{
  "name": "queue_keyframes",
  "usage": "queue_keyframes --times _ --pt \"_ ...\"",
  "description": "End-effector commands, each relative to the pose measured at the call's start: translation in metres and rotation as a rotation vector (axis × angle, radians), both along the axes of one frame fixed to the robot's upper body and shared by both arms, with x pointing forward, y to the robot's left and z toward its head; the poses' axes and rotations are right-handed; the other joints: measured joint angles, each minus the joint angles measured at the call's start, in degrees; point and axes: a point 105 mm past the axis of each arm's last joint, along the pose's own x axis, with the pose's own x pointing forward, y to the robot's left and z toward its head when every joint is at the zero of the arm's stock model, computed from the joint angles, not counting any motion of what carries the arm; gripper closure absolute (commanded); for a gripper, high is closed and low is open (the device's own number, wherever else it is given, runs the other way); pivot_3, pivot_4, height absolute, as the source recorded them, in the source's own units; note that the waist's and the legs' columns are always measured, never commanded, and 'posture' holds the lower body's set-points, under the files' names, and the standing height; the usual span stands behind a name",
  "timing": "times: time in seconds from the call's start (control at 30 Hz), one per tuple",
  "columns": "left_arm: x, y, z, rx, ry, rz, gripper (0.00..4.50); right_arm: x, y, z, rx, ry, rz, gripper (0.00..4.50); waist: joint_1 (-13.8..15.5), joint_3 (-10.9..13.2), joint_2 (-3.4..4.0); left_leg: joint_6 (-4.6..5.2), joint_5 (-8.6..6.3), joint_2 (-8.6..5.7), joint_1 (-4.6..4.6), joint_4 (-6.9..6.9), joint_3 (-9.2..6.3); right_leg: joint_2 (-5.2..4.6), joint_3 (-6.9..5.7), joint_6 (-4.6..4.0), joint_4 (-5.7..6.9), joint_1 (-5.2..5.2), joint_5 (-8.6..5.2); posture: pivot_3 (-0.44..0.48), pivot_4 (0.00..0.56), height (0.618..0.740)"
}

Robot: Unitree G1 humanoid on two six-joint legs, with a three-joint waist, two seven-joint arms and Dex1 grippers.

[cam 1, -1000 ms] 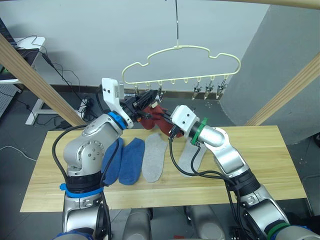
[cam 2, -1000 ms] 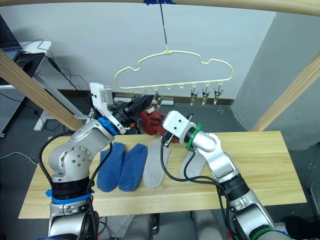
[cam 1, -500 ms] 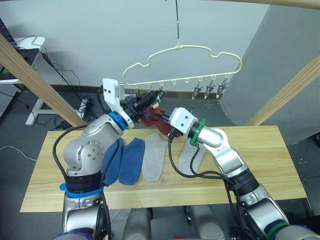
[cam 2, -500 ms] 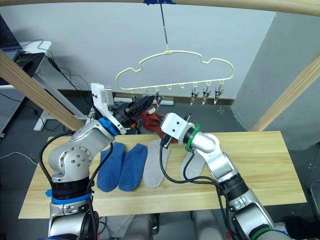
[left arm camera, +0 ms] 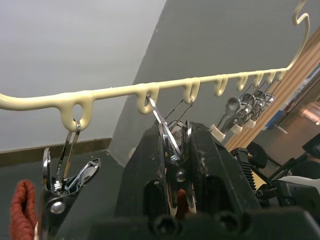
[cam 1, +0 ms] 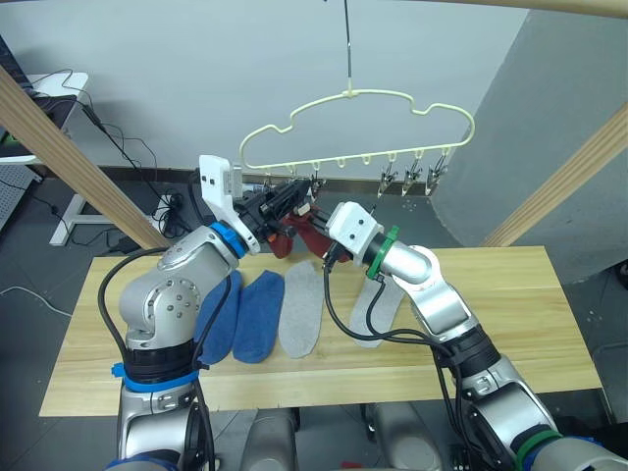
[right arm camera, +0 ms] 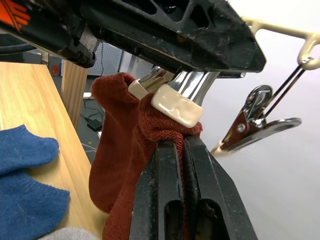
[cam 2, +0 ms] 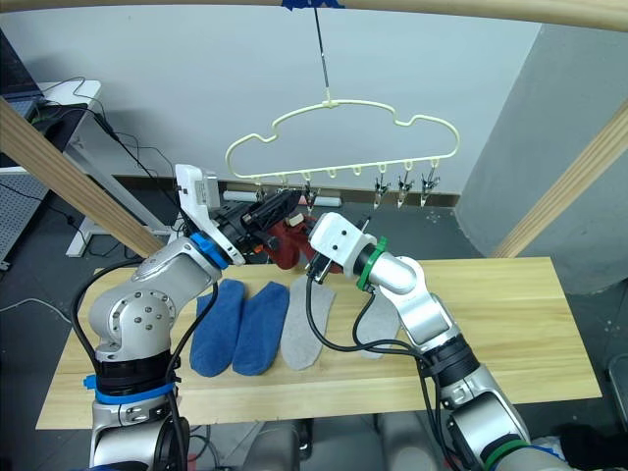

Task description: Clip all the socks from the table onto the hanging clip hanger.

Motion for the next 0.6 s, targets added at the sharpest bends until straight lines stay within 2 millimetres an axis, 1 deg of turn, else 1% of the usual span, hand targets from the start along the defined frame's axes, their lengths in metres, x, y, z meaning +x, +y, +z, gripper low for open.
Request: queue_keyframes --times 0.03,0.13,0.17,0.2,0.23,0.37,0.6 --pt "-0.007 -0.005 0.007 0.012 -0.051 -0.018 4.20 -0.008 0.004 0.028 0.091 -0.062 0.036 4.50 0.00 0.00 0.00 0.00 0.00 0.00 0.00 0.00 0.00 0.00 0.00 0.00 0.00 0.00 0.00 -0.171 0.268 0.740" --pt "-0.007 -0.006 0.006 0.005 -0.044 -0.018 4.20 -0.010 0.006 0.030 0.119 -0.039 0.050 4.50 0.00 0.00 0.00 0.00 0.00 0.00 0.00 0.00 0.00 0.00 0.00 0.00 0.00 0.00 0.00 -0.171 0.272 0.740" --pt "-0.007 -0.006 0.006 0.007 -0.045 -0.013 3.64 -0.010 0.008 0.031 0.130 -0.028 0.058 4.50 -0.01 0.00 0.00 0.00 0.00 0.01 0.00 0.00 0.00 0.00 0.00 0.00 0.00 0.00 0.00 -0.171 0.272 0.740" --pt "-0.007 -0.006 0.006 0.008 -0.046 -0.011 3.49 -0.011 0.009 0.032 0.147 -0.012 0.067 4.50 -0.02 0.00 0.00 0.00 0.00 0.01 0.00 0.00 0.00 0.00 -0.01 0.00 0.00 0.00 0.00 -0.169 0.273 0.740" --pt "-0.007 -0.006 0.005 0.010 -0.046 -0.009 3.24 -0.012 0.010 0.034 0.162 0.006 0.076 4.50 -0.04 0.00 0.00 0.00 0.00 0.01 0.00 0.00 -0.01 0.00 -0.01 0.00 0.00 0.00 0.00 -0.169 0.273 0.740" --pt "-0.010 -0.007 0.002 0.016 -0.034 -0.033 2.12 -0.014 0.014 0.036 0.201 0.058 0.096 4.50 -0.15 -0.01 0.00 0.00 0.00 0.01 0.00 0.01 -0.02 0.00 0.00 0.00 0.03 0.00 0.00 -0.168 0.273 0.740" --pt "-0.014 -0.002 -0.001 0.029 -0.027 -0.032 2.12 -0.014 0.015 0.034 0.191 0.083 0.100 4.50 -0.19 -0.02 0.01 0.00 0.00 0.02 0.02 0.02 -0.03 0.01 -0.01 -0.01 0.05 0.00 0.01 -0.163 0.273 0.740"
